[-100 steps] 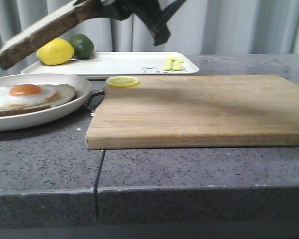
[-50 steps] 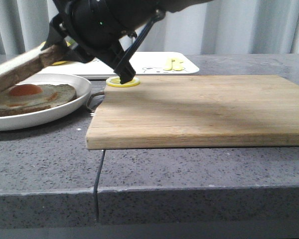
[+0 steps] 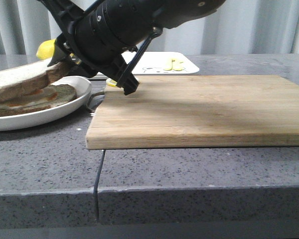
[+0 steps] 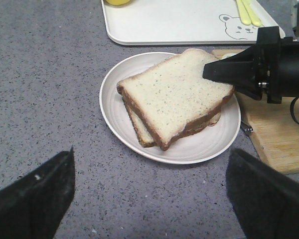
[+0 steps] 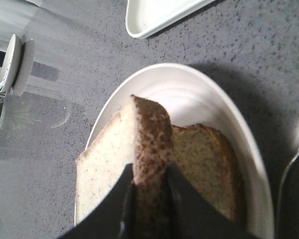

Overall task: Place bread and move sandwich to tray
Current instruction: 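Lower the bread onto the egg toast and open the right gripper, then raise the right gripper away from the sandwich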

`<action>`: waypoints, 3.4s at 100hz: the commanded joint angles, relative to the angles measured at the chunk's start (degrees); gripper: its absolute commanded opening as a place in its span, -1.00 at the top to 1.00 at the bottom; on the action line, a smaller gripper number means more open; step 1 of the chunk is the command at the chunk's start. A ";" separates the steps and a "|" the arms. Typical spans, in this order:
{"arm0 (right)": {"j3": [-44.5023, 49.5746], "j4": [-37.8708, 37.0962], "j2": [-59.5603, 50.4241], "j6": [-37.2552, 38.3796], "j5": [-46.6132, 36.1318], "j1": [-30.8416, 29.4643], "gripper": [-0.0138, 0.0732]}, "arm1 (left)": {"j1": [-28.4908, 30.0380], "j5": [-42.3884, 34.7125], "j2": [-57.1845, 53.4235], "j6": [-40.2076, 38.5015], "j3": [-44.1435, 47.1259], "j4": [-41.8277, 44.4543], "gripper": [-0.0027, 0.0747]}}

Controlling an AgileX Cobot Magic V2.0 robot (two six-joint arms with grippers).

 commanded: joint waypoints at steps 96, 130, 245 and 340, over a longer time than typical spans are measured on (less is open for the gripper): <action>-2.23 -1.02 -7.23 -1.74 -4.35 -0.63 -0.35 | 0.09 -3.59 0.78 0.05 -1.96 -0.94 -0.55; -2.04 -21.12 -16.34 -1.45 -4.66 -3.74 -0.35 | 0.09 -3.59 0.78 0.05 -1.96 -0.94 -0.55; 40.20 -107.60 -81.67 49.20 6.95 -31.86 -0.35 | 0.09 -3.59 0.78 0.05 -1.96 -0.94 -0.55; 41.39 -109.18 -87.02 49.92 9.71 -32.35 -0.34 | 0.09 -3.59 0.78 0.05 -1.96 -0.94 -0.55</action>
